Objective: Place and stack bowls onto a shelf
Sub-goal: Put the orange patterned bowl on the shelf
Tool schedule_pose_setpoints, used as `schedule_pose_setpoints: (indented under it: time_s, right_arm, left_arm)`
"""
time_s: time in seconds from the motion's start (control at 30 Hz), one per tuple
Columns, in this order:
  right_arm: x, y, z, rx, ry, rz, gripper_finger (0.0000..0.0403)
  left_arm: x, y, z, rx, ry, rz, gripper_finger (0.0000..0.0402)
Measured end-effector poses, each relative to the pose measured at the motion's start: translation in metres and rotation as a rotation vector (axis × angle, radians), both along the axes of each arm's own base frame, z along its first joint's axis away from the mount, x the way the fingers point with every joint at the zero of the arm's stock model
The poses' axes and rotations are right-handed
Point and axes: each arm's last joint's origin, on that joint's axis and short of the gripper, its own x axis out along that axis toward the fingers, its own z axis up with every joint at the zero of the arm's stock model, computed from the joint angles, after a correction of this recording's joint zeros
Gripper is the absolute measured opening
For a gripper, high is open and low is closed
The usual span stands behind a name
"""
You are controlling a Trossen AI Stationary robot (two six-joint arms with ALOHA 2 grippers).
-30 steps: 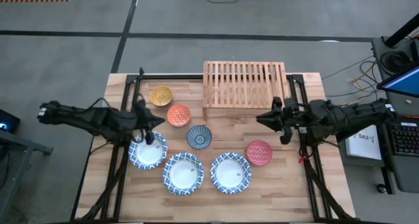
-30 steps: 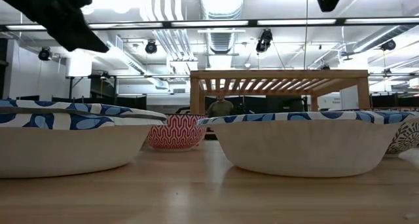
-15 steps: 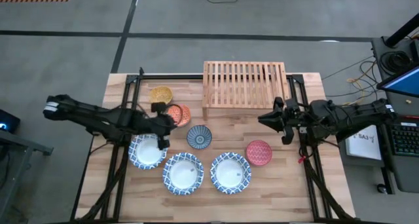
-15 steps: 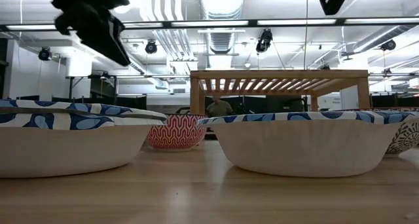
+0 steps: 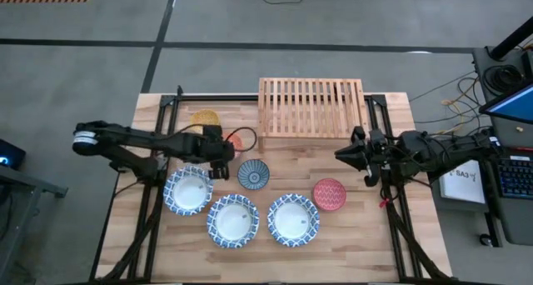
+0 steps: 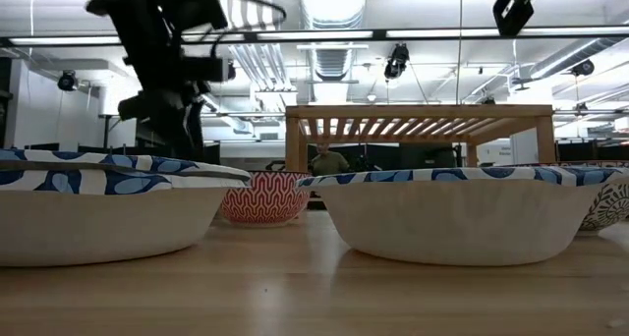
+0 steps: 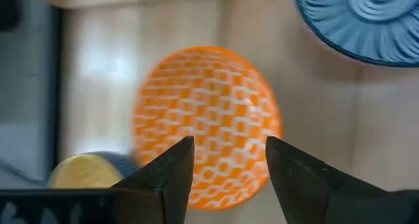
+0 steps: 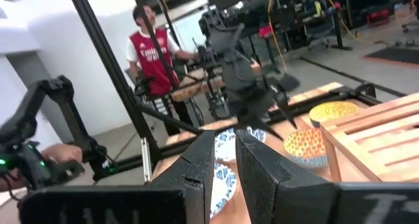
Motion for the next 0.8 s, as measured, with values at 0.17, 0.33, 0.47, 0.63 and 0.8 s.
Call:
schedule_pose_setpoints:
  time_s: [0.17, 0.33, 0.47, 0.63, 0.8]
  right_arm:
    - [-0.009, -0.001, -0.004, 0.002, -0.04, 0.0, 0.0054]
    - [-0.013, -0.002, -0.008, 0.002, -0.051, -0.001, 0.0054]
    - [-0.013, -0.002, -0.008, -0.002, -0.054, -0.002, 0.0054]
    - [-0.013, -0.002, -0.008, -0.008, -0.054, -0.003, 0.0054]
    - [-0.013, -0.002, -0.008, -0.008, -0.053, -0.003, 0.0054]
  left_arm:
    - [0.004, 0.003, -0.007, -0.145, 0.031, -0.078, 0.0148]
    - [0.008, 0.004, -0.016, -0.156, 0.072, -0.081, 0.0138]
    - [0.01, 0.005, -0.022, -0.154, 0.091, -0.079, 0.0131]
    - [0.013, 0.007, -0.029, -0.11, 0.12, -0.058, 0.0116]
    - [0.015, 0.007, -0.034, -0.109, 0.144, -0.063, 0.0083]
